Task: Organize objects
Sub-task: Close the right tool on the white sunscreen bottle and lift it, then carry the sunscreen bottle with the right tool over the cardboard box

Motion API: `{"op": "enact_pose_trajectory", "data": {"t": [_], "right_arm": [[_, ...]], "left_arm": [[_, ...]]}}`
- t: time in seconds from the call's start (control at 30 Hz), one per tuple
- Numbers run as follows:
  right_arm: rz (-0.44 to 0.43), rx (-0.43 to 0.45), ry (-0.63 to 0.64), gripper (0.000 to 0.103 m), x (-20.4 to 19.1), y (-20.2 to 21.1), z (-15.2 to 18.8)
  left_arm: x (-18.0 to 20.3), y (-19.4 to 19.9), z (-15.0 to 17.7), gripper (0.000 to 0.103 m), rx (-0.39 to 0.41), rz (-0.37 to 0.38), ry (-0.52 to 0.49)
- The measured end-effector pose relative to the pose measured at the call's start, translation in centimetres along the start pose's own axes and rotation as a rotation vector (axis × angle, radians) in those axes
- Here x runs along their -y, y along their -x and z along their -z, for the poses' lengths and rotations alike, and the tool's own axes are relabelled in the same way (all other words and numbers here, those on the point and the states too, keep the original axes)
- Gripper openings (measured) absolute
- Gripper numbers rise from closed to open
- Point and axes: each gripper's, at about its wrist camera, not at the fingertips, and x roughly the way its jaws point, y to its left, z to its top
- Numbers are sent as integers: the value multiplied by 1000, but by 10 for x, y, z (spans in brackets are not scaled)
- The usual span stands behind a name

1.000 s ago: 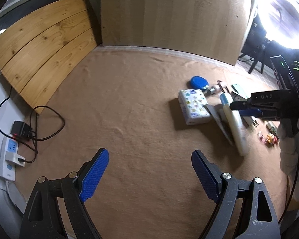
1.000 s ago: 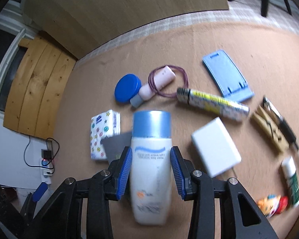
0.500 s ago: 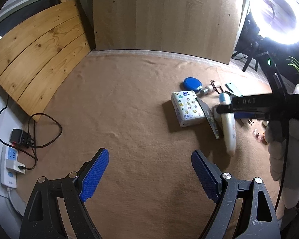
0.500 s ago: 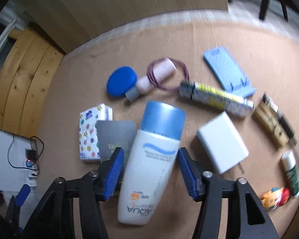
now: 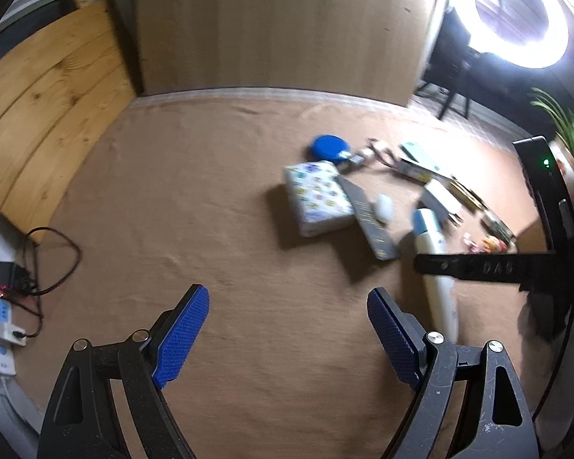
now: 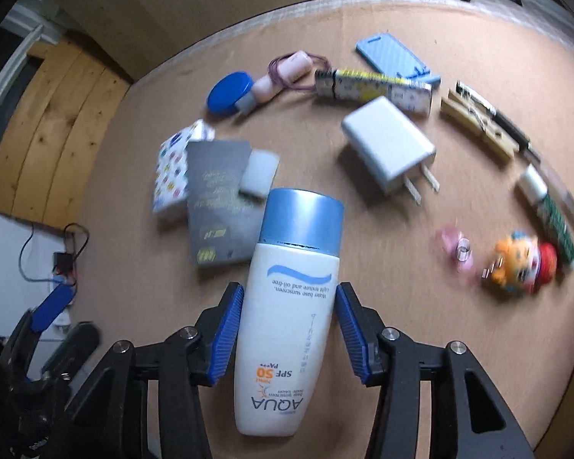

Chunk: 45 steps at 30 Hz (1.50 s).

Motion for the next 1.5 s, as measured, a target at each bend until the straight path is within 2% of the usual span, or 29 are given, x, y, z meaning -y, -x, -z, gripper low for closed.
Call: {"op": "enact_pose_trajectory", "data": {"t": [0.17, 0.3, 0.37, 0.43, 0.53, 0.83, 1.0, 1.13, 1.37, 1.5], "right_arm": [[-106, 57, -83, 51, 19, 18, 11], [-133, 64, -112, 51, 31, 19, 13], [-146, 58, -107, 50, 31, 17, 16], [-161, 48, -92, 42, 31, 15, 16], [-181, 28, -90, 37, 32, 11, 16], [-174, -20, -59, 34, 25, 0, 17], [-190, -13, -63, 34, 28, 9, 21], [-202, 14, -66, 34, 31, 29, 27], [-198, 104, -77, 33, 48, 84, 42], [-175, 155, -101, 33, 69, 121, 57]], "left_arm": [[33, -12, 5, 87, -51, 103, -55], [58, -25, 10, 84, -99, 178, -94], [67, -36, 11, 79, -135, 207, -97], [72, -46, 12, 75, -169, 243, -83], [77, -60, 13, 70, -207, 280, -59], [87, -80, 13, 49, -254, 375, -15], [91, -81, 15, 49, -259, 382, 7], [100, -68, 16, 49, -230, 390, -2], [133, -37, 8, 49, -166, 421, -40], [165, -17, 5, 49, -134, 453, -86]]}}
